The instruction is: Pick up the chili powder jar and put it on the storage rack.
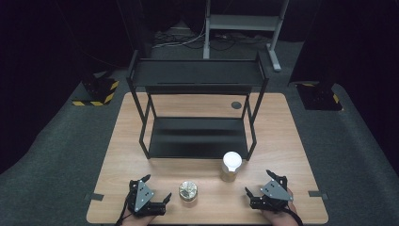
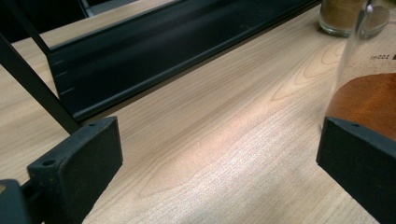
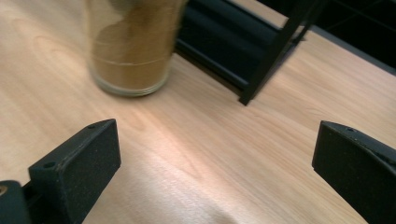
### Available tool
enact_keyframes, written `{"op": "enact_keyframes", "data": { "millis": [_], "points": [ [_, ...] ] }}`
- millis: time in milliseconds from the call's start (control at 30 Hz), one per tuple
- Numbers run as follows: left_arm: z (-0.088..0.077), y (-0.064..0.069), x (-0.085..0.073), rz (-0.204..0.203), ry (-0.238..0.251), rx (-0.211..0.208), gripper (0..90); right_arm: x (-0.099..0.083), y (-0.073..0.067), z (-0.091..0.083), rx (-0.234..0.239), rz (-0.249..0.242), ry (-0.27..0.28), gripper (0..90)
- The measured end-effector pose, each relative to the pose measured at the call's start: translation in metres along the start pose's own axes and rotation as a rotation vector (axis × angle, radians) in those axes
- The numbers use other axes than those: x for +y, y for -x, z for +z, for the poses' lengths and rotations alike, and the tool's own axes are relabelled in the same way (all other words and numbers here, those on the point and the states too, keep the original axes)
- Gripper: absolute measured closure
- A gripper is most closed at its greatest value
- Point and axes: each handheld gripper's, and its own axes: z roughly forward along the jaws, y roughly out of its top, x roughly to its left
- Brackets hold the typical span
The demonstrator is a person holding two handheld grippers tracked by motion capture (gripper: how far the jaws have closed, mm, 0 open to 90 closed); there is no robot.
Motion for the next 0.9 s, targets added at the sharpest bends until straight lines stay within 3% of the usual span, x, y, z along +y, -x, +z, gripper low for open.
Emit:
{"op": "enact_keyframes", "data": {
  "millis": [167, 300, 500, 700, 900],
  "points": [
    [0.0005, 0.0027, 0.0014, 0.01, -0.007, 0.01, 0.5, -0.0003, 0.0025, 0.0001, 0.002, 0.019, 0.0, 0.0],
    [0.0017, 0.0, 0.0032, 0.04, -0.016, -0.024, 0.6, -0.0019, 0.0053, -0.0006, 0.011, 0.03, 0.008, 0.0],
    [0.0009, 0.0025, 0.0017, 0.04, -0.008, -0.008, 0.6, -0.0013, 0.0037, -0.0003, -0.004, 0.032, 0.003, 0.0],
    [-0.0004, 0.0001, 0.0001, 0.017, -0.001, -0.009, 0.6, -0.0014, 0.0046, -0.0003, 0.001, 0.034, 0.003, 0.0],
    [-0.0019, -0.0055, -0.0027, -0.031, 0.011, -0.021, 0.5, -0.0014, 0.0065, 0.0, 0.007, 0.04, 0.003, 0.0]
  ]
}}
